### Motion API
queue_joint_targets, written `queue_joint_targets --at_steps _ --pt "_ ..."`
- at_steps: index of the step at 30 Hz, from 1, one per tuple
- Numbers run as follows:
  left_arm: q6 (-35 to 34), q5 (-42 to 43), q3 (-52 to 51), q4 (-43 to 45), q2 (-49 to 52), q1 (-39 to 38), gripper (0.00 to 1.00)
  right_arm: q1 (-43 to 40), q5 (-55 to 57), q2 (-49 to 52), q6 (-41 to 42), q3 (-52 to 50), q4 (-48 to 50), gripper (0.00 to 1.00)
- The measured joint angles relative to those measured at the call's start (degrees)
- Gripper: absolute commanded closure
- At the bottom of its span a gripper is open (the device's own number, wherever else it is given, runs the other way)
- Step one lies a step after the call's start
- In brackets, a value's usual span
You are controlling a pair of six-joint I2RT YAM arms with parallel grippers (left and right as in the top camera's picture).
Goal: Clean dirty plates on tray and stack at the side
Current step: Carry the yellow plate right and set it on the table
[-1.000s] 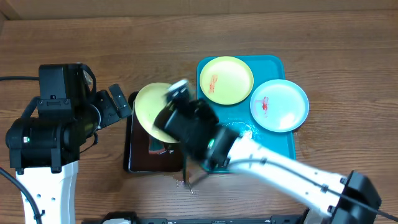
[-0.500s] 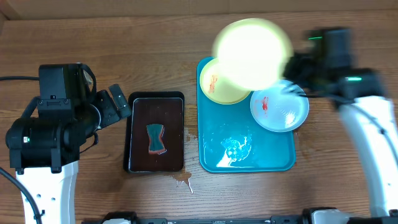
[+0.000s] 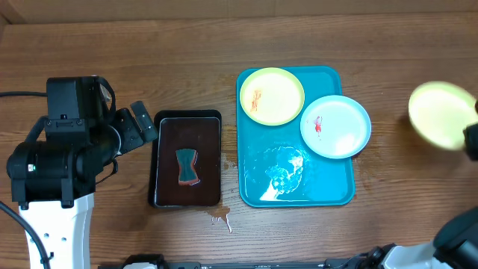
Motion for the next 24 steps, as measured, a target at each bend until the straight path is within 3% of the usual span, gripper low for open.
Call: queue_joint_targets --at_steps 10,11,14,24 --pt "0.0 0.0 0.0 0.0 0.0 0.0 0.0 4.96 1.79 3.08 0.02 -15.12 6.97 0.96" --pt "0.0 0.0 0.0 0.0 0.0 0.0 0.0 5.7 1.79 3.08 0.02 -15.89 7.26 0.94" --pt "0.0 0.0 0.0 0.0 0.0 0.0 0.0 8.57 3.13 3.08 0.07 -17.51 7.5 0.69" --pt "0.0 0.0 0.0 0.0 0.0 0.0 0.0 14.97 2.1 -0.26 -4.55 -15.89 6.12 0.57"
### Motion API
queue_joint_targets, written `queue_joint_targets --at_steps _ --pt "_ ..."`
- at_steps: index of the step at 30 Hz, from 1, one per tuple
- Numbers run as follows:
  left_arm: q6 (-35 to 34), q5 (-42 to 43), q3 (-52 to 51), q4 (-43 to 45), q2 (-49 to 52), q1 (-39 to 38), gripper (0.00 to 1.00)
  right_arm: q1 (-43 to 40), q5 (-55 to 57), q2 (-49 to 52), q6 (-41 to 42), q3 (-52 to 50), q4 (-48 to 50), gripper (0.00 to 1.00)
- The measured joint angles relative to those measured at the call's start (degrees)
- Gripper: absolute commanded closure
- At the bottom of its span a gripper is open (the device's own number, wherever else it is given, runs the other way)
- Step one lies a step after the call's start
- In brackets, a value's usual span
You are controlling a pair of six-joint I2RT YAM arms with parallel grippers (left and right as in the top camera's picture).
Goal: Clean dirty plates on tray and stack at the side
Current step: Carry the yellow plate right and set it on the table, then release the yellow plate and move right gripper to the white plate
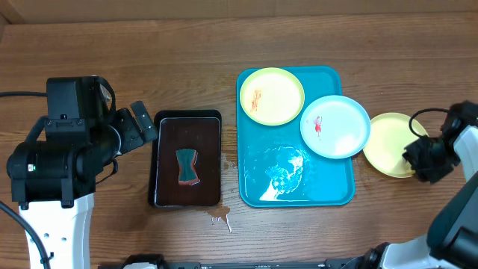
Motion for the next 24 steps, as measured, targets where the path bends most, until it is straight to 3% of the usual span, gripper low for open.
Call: queue_joint_targets --at_steps 4,9,17,19,24 --pt "0.0 0.0 0.0 0.0 0.0 0.0 0.0 4.96 -6.38 -5.33 -5.95 1.68 4.07 0.44" --pt "0.0 0.0 0.0 0.0 0.0 0.0 0.0 11.28 -10.12 -6.78 -11.72 2.14 12.37 0.41" --pt "0.0 0.0 0.0 0.0 0.0 0.0 0.0 17.59 -4.66 -1.66 -14.78 0.83 20.65 0.41" --pt "0.0 0.0 0.0 0.0 0.0 0.0 0.0 18.1 -3.87 0.72 -15.19 0.72 20.68 0.46" --pt "0.0 0.0 0.0 0.0 0.0 0.0 0.0 18.29 -2.84 4.9 -16.35 0.24 19.58 0.87"
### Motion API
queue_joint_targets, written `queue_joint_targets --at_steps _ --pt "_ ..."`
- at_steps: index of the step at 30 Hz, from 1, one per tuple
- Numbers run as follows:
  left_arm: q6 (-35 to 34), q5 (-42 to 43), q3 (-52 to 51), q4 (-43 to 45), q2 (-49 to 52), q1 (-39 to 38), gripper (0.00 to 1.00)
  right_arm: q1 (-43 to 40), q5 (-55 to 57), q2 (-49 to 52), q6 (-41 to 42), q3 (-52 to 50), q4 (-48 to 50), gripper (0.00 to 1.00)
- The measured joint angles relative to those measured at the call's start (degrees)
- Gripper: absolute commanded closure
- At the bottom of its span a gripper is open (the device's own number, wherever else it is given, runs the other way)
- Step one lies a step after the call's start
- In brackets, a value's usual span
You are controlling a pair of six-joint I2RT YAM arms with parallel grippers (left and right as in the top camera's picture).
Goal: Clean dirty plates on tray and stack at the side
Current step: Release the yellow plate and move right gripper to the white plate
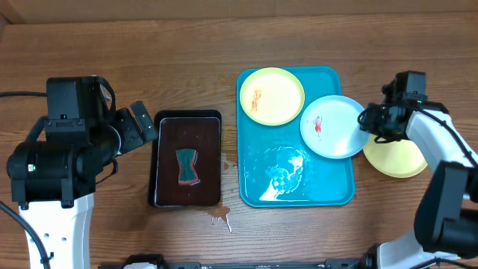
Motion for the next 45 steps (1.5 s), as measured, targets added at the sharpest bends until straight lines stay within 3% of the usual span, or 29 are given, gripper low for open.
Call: queue_joint_targets --at_steps 1,11,17,22,28,33,34,35,36,38,45 --pt "0.0 0.0 0.0 0.0 0.0 0.0 0.0 0.0 0.09 0.22 0.0 -0.09 -0.35 0.96" --pt "0.0 0.0 0.0 -0.02 0.0 0.0 0.0 0.02 0.22 -0.44 1.84 2.27 -11.47 0.96" --pt "0.0 0.0 0.0 0.0 0.0 0.0 0.0 1.38 -0.87 -8.35 3.63 4.63 -19.67 0.96" --pt "0.0 0.0 0.0 0.0 0.0 0.0 0.0 7.08 -2.82 -13.92 4.42 5.03 -23.37 0.96" --pt "0.0 0.0 0.0 0.0 0.0 0.0 0.0 15.5 -3.78 -13.94 5.57 -2.36 -17.97 0.96" --pt "0.0 0.0 0.0 0.07 0.0 0.0 0.0 22.93 -3.5 -13.62 8.7 -12.0 -7.63 0.96" --pt "0.0 0.02 0.0 0.11 0.0 0.0 0.0 24.13 -2.78 -13.62 9.46 -13.25 -6.03 0.95" --pt "0.0 0.02 0.0 0.26 0.0 0.0 0.0 25.4 -1.51 -13.62 10.69 -14.43 -4.66 0.87" --pt "-0.02 0.02 0.0 0.59 0.0 0.0 0.0 25.79 -0.72 -13.62 11.32 -14.78 -4.26 0.8" --pt "-0.07 0.02 0.0 1.51 0.0 0.0 0.0 26.21 1.79 -13.62 12.94 -15.08 -3.65 0.76" --pt "-0.11 3.87 0.0 2.19 0.09 -0.02 0.0 24.39 5.6 -13.62 14.69 -9.42 -12.0 0.77"
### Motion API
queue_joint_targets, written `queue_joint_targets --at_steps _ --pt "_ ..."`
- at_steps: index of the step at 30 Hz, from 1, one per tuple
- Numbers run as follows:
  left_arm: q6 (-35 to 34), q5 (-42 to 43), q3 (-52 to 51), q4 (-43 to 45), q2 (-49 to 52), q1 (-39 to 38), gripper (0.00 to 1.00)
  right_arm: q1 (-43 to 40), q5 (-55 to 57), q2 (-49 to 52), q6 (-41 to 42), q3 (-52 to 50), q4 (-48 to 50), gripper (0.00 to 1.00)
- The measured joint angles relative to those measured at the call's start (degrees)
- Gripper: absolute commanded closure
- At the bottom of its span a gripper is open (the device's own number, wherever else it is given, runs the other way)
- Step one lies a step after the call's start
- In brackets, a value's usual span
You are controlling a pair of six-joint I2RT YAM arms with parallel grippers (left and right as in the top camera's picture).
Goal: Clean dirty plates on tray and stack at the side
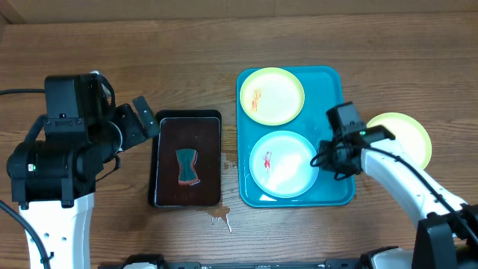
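On the blue tray two dirty plates lie flat. A yellow-green plate with an orange-red smear sits at the back left. A light blue plate with a small red stain sits at the front. My right gripper is at this plate's right rim and looks shut on it. A clean yellow plate lies on the table right of the tray. A teal sponge lies in the black tray. My left gripper hangs open beside the black tray's left rim, holding nothing.
A small puddle of spilled liquid marks the wood in front of the black tray. The left arm's bulky body fills the left side. The right arm reaches in from the lower right, across the front of the yellow plate.
The light blue plate has gone from the tray's right middle to its front, over the wet patch. My right gripper has moved with it, still at its right rim. The left arm barely shifted.
First a yellow plate was in the air at the far right by my right gripper. Then it lay on the table right of the tray, gripper at its edge. Then the gripper was at the light blue plate's rim, and now that plate sits at the tray's front.
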Motion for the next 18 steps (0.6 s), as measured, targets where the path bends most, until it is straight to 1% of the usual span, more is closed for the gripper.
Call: queue_joint_targets --at_steps 2,5,8,11,13,14,15,17,18 --pt "0.42 1.09 -0.15 -0.85 0.33 -0.13 0.04 -0.11 0.55 -0.09 -0.76 3.63 -2.67 0.77" --pt "1.73 2.14 -2.86 -1.11 1.79 -1.46 0.05 -0.09 0.66 -1.31 -1.51 7.39 -5.07 0.77" --pt "2.78 2.71 -8.59 -0.13 4.83 -3.67 0.1 -0.02 0.26 -3.96 -1.77 8.68 -5.9 0.77" --pt "3.28 3.02 -16.06 3.02 9.97 -5.64 0.16 -0.02 -1.07 -5.88 -2.05 8.81 -6.58 0.77" --pt "3.67 3.04 -20.28 5.99 14.43 -6.6 0.25 -0.02 -1.75 -6.14 -2.19 8.81 -6.91 0.77" --pt "3.98 3.06 -21.59 7.26 16.35 -6.95 0.26 -0.02 -2.12 -6.12 -2.23 8.81 -6.97 0.77" --pt "4.2 3.17 -22.75 8.52 18.4 -7.26 0.3 -0.02 -2.36 -6.12 -2.25 8.81 -6.97 0.77" --pt "4.15 3.23 -24.0 11.28 22.18 -7.28 0.43 -0.02 -2.82 -6.12 -2.32 8.81 -7.1 0.77" --pt "4.17 3.43 -24.04 13.05 24.39 -7.28 0.45 -0.02 -3.19 -6.12 -2.38 8.81 -7.17 0.77"
